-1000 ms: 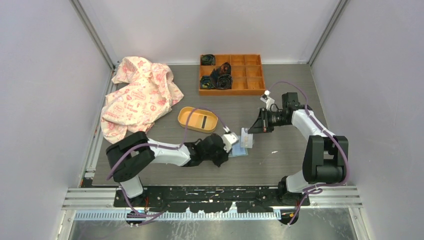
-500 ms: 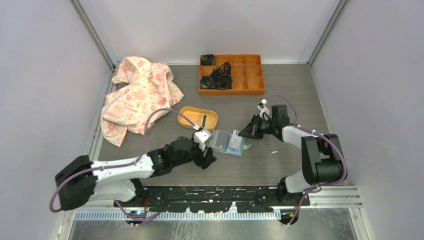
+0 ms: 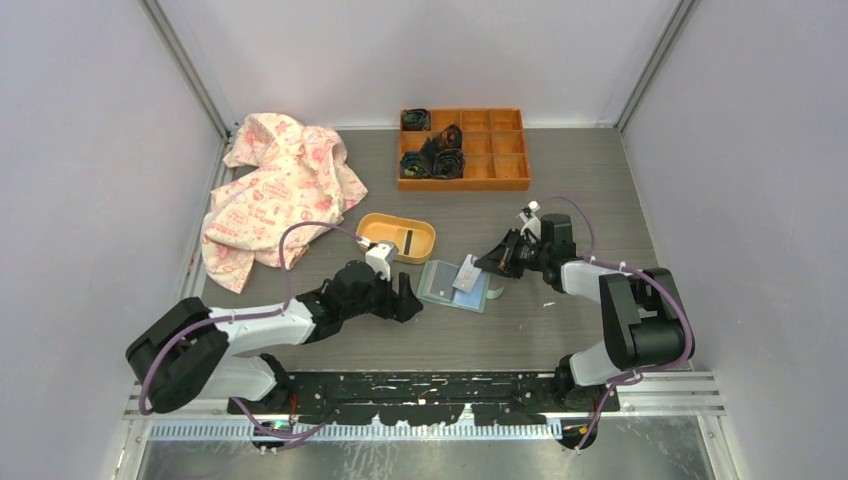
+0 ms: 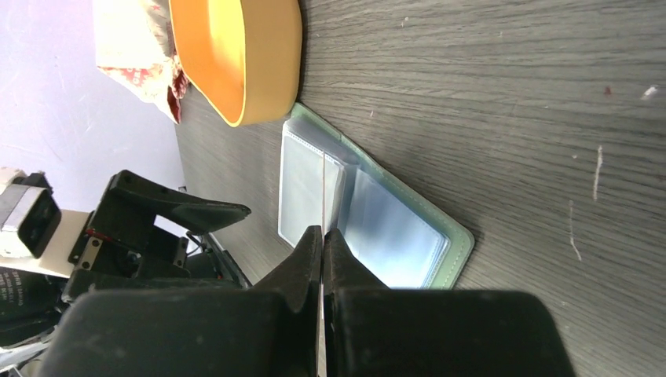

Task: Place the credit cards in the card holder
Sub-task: Insert the credit card into the card holder.

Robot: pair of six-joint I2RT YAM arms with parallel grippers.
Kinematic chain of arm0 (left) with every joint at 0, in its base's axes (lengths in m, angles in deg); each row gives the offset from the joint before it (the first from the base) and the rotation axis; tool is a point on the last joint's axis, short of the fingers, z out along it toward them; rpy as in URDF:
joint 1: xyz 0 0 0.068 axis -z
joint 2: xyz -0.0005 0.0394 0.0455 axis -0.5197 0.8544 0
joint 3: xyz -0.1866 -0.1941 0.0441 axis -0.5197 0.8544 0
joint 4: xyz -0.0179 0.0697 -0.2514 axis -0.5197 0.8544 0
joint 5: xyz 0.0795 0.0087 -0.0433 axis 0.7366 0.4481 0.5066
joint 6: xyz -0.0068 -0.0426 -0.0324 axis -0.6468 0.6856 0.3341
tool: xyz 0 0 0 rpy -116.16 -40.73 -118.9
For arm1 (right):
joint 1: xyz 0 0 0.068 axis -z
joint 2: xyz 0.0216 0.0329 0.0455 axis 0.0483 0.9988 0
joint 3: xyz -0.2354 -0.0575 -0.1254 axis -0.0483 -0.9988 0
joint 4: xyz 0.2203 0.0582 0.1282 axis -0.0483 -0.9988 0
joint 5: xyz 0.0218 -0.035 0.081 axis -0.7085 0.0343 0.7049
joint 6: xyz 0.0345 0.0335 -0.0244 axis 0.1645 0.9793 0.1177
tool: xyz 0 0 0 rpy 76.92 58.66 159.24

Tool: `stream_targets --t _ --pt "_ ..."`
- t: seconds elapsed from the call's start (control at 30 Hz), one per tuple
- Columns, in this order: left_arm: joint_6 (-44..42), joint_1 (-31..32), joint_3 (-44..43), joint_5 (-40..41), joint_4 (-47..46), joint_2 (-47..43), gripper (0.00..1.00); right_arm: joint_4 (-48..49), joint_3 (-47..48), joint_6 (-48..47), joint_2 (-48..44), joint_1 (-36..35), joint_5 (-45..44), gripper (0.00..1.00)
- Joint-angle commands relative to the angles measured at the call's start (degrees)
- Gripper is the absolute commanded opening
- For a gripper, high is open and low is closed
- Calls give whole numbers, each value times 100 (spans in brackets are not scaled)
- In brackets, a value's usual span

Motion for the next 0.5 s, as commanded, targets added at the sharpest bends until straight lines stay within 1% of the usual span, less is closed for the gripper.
stream_targets --t 0.0,0.13,0.27,0.47 --pt "473 -51 -381 -87 -542 367 73 291 -21 91 -54 0 -49 1" --pt "548 -54 -555 235 -283 589 69 38 16 -5 -100 34 -63 1" --pt "410 -56 -878 481 120 811 68 -148 42 -84 -95 83 -72 1" --pt "248 -53 -1393 570 503 1302 68 -183 47 -94 -146 93 -16 1"
